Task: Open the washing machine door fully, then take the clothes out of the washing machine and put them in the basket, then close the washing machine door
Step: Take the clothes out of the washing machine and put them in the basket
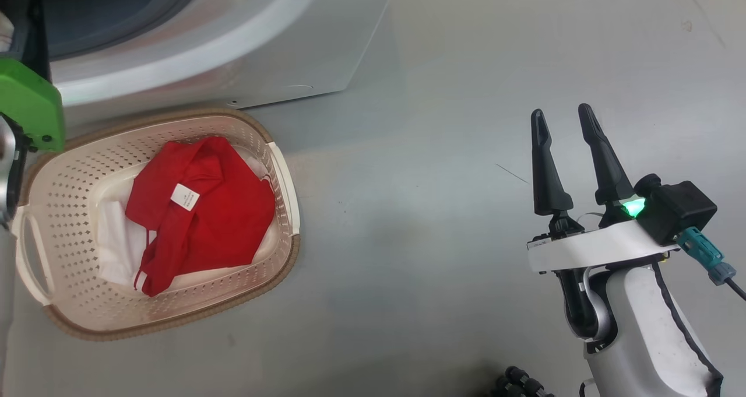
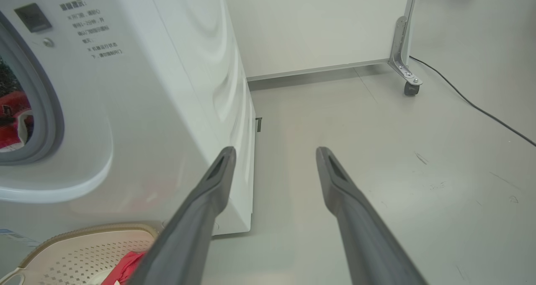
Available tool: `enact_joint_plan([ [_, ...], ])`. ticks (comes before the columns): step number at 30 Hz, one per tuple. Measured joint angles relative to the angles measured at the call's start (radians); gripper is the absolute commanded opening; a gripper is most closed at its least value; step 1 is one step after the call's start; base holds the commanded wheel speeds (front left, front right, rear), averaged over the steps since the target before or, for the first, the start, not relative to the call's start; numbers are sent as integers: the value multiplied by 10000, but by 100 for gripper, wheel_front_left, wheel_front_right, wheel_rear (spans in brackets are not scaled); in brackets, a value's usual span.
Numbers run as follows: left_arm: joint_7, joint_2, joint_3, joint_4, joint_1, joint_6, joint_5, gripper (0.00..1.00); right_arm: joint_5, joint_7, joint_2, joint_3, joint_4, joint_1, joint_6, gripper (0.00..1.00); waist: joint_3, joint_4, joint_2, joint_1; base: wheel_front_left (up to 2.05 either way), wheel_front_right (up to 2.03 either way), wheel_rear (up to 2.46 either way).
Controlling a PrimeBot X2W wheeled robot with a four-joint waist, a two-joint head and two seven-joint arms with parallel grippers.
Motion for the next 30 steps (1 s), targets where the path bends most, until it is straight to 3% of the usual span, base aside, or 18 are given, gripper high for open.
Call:
enact_joint_plan([
  [30, 694, 504, -8, 2487, -2451, 123, 502, 100, 247, 0, 2, 378, -21, -395, -163, 100, 717, -521, 0, -1, 0, 0, 0],
])
